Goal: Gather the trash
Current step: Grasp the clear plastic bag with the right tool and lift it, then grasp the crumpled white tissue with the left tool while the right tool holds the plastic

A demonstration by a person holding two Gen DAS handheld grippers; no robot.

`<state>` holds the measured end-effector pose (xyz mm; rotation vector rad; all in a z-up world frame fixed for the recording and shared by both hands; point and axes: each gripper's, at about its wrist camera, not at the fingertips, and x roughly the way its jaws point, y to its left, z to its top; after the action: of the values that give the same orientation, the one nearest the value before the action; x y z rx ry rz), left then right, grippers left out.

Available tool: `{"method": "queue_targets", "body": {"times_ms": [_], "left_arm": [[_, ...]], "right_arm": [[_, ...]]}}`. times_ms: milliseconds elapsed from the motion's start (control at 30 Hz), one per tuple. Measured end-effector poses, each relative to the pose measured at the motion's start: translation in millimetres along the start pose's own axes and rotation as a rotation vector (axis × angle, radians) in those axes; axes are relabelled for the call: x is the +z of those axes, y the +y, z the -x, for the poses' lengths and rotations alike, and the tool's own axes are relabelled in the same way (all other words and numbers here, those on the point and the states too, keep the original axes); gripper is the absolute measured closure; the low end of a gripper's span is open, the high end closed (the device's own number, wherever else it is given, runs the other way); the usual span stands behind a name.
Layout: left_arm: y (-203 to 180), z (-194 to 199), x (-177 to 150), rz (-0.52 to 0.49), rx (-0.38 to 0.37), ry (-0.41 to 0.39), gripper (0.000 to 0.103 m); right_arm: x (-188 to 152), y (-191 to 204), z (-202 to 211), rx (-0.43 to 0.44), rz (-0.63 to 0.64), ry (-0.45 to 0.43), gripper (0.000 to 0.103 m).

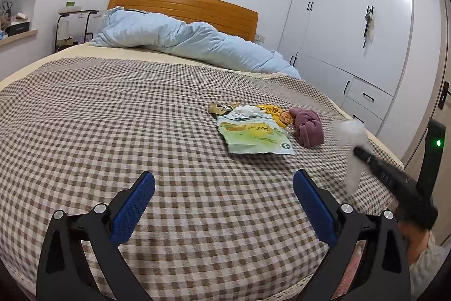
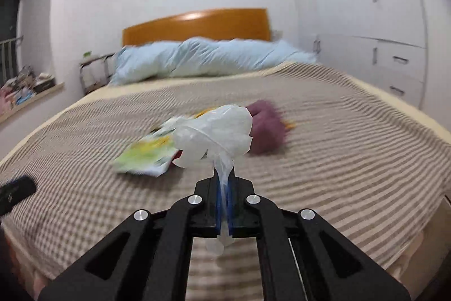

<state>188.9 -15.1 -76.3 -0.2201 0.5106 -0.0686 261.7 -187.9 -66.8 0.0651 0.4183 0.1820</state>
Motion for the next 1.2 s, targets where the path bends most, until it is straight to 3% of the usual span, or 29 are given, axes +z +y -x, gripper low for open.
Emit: {"method": "queue_targets", "body": {"times_ms": [200,333,500,833,1033,1200], "left_arm": [[-17.2,-4.2,3.4,-0.032,0.002,0.011,0.008],[-25.4,-8.2,6.0,-0.053,0.003,0.020,0.008],[-37.1,-24.0,13.8,-0.071,-0.008,0.044,0.008],[-72.4,-86.9,55.8,-0.069,-0.033,0.087,0.008],[-83.1,-142.1,94.8,-0.092,0.031,0.107,0.008],[-82.1,-190.2,120.7,-0.091,0.076,0.175,0.008]], "right_arm": [[21.3,-34.3,-27.7,-0.111,-0.006,-0.061,0.100],[11.4,-44.8,-57.3,-0.179,0.007,-0.028,0.100],[-7.5,-48.2,-70.9,-0.168,0.005,0.008,0.100],[-17.3,-46.5,-76.2,-0.174,0.019,0.049,0.100],[-7.7,-45.9,-73.2,-0.233,0.013,0.040,0.100],[-8.1,-49.1,-68.3,-0.317,-0.018,0.017,0.100]]}}
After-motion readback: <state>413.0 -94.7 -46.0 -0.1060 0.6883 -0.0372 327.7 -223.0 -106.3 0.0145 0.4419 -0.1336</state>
